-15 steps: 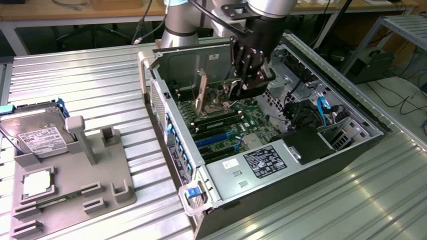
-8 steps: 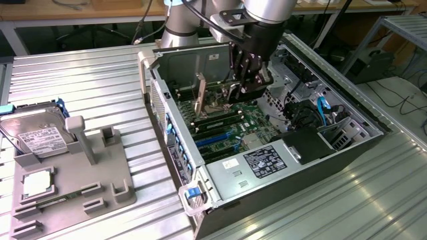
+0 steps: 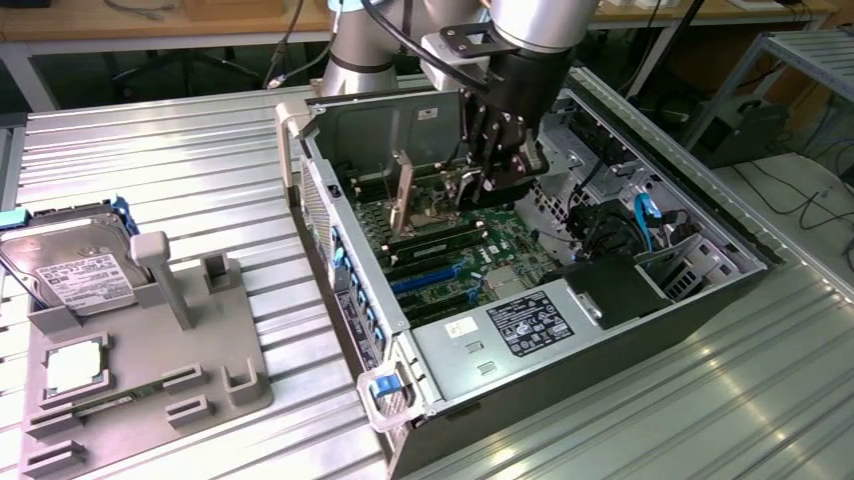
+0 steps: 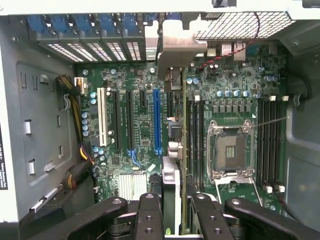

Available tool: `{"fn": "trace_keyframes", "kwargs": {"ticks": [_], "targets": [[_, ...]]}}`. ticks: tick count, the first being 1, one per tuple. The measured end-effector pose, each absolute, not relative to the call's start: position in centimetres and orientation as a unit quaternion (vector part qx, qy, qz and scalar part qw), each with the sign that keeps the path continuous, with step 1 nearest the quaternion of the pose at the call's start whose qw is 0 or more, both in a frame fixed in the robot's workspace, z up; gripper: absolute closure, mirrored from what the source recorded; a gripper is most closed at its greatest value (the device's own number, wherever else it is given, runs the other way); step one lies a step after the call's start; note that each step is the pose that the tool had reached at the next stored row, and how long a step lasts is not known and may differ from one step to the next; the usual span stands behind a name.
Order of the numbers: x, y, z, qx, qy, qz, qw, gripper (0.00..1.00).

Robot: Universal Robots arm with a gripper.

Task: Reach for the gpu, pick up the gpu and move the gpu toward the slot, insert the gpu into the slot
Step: 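Insert the gpu into the slot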

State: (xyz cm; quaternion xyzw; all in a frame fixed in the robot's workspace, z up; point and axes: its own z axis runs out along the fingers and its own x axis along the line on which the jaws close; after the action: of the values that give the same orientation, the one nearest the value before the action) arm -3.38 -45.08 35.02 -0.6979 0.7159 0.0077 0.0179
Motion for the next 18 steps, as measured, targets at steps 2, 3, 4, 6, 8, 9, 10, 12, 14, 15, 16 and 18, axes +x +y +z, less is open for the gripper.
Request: {"fn": "trace_keyframes", "kwargs": {"ticks": [2, 3, 4, 6, 8, 9, 10, 12, 14, 15, 16, 18], "targets": [[-3.7, -45.1, 34.9, -0.698, 0.716, 0.008, 0.018, 0.73], [-3.9, -45.1, 34.9, -0.698, 0.716, 0.008, 0.018, 0.73], [-4.1, -45.1, 34.8, -0.698, 0.716, 0.008, 0.018, 0.73], [-4.3, -45.1, 34.6, -0.698, 0.716, 0.008, 0.018, 0.73], [-4.3, -45.1, 34.5, -0.698, 0.716, 0.008, 0.018, 0.73], [-4.4, -45.2, 34.4, -0.698, 0.716, 0.008, 0.018, 0.73], [-4.4, -45.2, 34.4, -0.698, 0.716, 0.008, 0.018, 0.73], [-4.5, -45.3, 34.2, -0.698, 0.716, 0.008, 0.018, 0.73], [-4.8, -45.3, 34.1, -0.698, 0.716, 0.008, 0.018, 0.73], [-4.8, -45.3, 34.0, -0.697, 0.716, 0.008, 0.018, 0.73], [-4.8, -45.3, 33.9, -0.697, 0.717, 0.008, 0.018, 0.73], [-4.8, -45.3, 33.9, -0.695, 0.718, 0.008, 0.018, 0.73]]}}
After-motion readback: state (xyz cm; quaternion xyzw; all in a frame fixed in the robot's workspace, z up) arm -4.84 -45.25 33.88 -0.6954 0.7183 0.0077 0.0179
